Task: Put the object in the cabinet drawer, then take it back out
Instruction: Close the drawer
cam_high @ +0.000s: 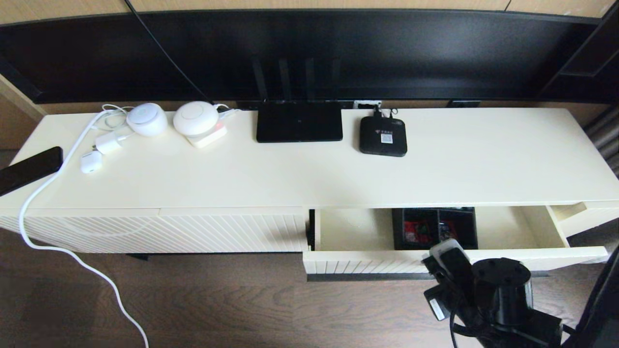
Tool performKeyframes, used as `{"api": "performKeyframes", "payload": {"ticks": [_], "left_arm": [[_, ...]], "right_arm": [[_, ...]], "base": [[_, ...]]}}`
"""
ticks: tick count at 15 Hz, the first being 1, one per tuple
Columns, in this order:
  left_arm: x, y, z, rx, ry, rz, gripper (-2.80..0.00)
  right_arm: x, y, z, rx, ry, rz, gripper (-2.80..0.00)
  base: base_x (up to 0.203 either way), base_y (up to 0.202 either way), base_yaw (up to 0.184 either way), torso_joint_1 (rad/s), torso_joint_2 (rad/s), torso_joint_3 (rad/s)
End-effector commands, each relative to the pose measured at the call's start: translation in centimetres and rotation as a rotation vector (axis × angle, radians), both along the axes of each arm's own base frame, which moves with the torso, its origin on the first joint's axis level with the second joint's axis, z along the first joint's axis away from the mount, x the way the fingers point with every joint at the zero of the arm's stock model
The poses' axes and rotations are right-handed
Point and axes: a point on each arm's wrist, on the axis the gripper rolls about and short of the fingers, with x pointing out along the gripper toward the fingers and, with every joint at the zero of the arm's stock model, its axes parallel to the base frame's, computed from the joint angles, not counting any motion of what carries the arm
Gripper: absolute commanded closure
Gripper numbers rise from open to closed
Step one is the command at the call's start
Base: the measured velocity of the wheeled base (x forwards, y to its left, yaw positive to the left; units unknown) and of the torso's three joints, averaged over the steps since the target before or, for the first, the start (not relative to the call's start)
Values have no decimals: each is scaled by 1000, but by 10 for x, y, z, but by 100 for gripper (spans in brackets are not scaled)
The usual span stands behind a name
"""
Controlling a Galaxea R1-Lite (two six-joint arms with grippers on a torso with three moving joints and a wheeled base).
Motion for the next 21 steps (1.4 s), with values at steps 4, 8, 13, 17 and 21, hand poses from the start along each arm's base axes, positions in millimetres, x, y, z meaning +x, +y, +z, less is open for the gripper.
{"api": "performKeyframes", "payload": {"ticks": [4,8,13,17,21], "left_arm": [[0,0,0,0,2,0,0],[0,0,0,0,1,0,0],[0,0,0,0,1,0,0],[0,0,0,0,0,0,0],[0,0,0,0,-1,0,0]], "right_arm": [[18,-1,0,15,-27,-38,0],[31,0,-1,22,-44,-56,0],[51,5,-5,13,-66,-68,0],[63,5,-8,13,-77,-82,0],[72,10,-7,-6,-97,-71,0]], "base": [[0,0,0,0,0,0],[0,0,0,0,0,0],[0,0,0,0,0,0],[0,0,0,0,0,0],[0,0,0,0,0,0]]}}
